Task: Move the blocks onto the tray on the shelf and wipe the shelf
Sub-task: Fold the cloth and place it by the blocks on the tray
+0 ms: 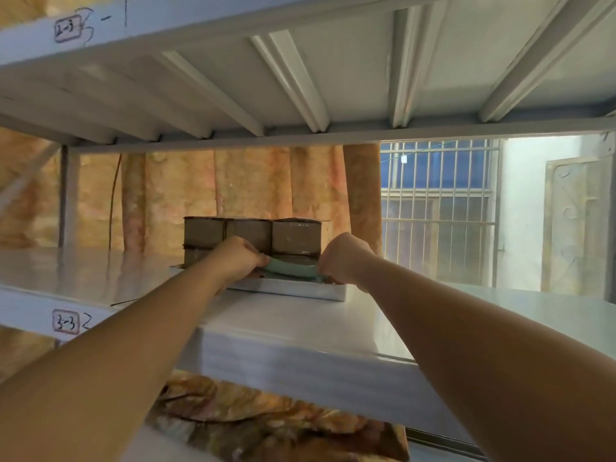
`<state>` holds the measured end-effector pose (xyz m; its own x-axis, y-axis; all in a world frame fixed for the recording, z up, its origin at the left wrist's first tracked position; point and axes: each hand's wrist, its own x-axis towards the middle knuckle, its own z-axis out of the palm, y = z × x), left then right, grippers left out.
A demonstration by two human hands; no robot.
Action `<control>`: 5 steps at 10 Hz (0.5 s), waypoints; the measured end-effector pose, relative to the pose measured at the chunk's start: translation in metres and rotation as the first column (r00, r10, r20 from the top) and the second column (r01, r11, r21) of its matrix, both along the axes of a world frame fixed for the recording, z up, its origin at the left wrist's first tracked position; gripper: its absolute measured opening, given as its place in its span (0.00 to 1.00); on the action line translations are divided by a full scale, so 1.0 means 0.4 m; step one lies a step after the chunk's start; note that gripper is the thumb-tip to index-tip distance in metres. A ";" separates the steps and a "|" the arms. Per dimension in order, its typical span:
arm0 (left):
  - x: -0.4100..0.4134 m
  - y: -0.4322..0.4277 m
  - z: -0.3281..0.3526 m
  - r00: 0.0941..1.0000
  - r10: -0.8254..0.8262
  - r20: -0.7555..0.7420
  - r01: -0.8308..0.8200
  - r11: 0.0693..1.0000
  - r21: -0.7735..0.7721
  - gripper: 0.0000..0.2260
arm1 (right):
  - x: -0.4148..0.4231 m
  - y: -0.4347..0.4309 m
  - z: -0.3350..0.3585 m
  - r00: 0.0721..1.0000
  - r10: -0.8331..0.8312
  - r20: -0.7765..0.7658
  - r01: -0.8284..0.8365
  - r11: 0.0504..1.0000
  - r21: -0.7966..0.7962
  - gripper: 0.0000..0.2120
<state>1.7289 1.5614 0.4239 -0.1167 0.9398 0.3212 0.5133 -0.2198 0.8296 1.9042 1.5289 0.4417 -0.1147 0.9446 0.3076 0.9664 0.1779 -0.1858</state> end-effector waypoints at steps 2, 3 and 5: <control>0.006 0.014 -0.022 0.918 0.187 -0.349 -0.151 0.980 0.127 0.12 | 0.018 0.034 -0.021 0.977 0.056 -0.208 -0.037 0.995 0.094 0.13; 0.005 0.007 -0.022 0.838 0.291 -0.462 -0.182 0.946 0.267 0.10 | 0.020 0.027 -0.019 0.990 0.084 -0.113 -0.076 0.995 0.071 0.13; 0.023 -0.023 -0.030 0.752 0.098 -0.652 0.122 0.951 0.284 0.11 | 0.023 0.015 -0.028 0.995 0.088 -0.043 -0.084 0.993 0.084 0.14</control>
<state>1.7382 1.5520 0.4120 0.2349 0.7884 0.5685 0.8967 -0.4016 0.1864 1.9135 1.5350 0.4306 -0.1784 0.9032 0.3904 0.9376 0.2764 -0.2111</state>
